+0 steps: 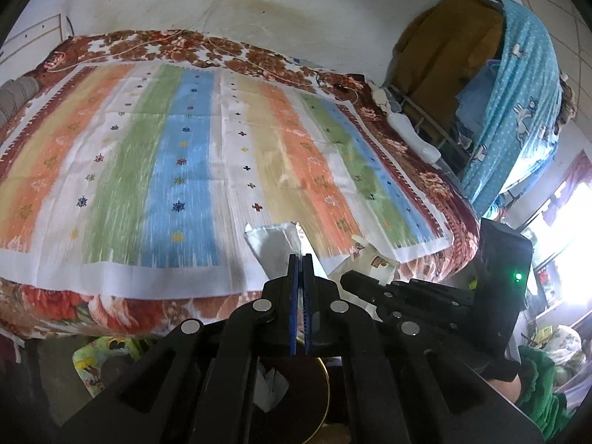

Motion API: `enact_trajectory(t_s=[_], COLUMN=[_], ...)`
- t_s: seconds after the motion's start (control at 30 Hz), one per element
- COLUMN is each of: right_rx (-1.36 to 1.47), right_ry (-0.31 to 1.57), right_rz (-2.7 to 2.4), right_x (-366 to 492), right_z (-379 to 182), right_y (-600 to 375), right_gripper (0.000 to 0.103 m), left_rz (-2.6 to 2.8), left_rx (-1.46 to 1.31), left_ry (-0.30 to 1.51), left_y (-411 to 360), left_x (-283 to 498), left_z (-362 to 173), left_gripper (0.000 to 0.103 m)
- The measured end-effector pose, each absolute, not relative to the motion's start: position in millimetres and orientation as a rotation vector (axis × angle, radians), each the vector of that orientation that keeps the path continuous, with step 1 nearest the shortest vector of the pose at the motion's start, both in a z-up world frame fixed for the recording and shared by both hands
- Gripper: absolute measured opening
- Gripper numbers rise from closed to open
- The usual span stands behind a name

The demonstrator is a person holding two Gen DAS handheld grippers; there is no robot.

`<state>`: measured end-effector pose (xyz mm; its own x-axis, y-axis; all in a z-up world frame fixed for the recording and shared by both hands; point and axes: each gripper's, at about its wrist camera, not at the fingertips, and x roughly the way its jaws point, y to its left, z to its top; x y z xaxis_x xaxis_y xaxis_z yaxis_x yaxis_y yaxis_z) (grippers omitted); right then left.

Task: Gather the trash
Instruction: 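Lift and carry the paper and packet over the bin with both tools, then open the left tool over the bin while the right tool releases the packet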

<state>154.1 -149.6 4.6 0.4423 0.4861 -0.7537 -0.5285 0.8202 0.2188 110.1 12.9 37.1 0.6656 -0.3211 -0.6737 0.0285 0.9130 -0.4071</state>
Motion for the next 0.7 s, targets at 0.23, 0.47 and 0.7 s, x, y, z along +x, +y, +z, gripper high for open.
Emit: enact_trajectory(t_s=[0.23, 0.47, 0.7], right_rx=[-0.049, -0.088, -0.104], right_ry=[0.956, 1.02, 1.113], right_rz=[0.648, 0.642, 0.627], right_x=[122.2, 100.7, 88.3], right_z=[-10.9, -33.2, -58.7], right_y=[-156.5, -150.4, -146.0], right_gripper=[0.0, 0.001, 0.003], left_rz=[-0.168, -0.167, -0.127], left_rx=[-0.417, -0.44, -0.438], left_ry=[0.842, 0.91, 1.01], left_y=[10.8, 3.5, -3.6], left_x=[80.0, 57.3, 46.9], left_z=[18.1, -8.0, -34.8], left_gripper=[0.001, 0.001, 0.001])
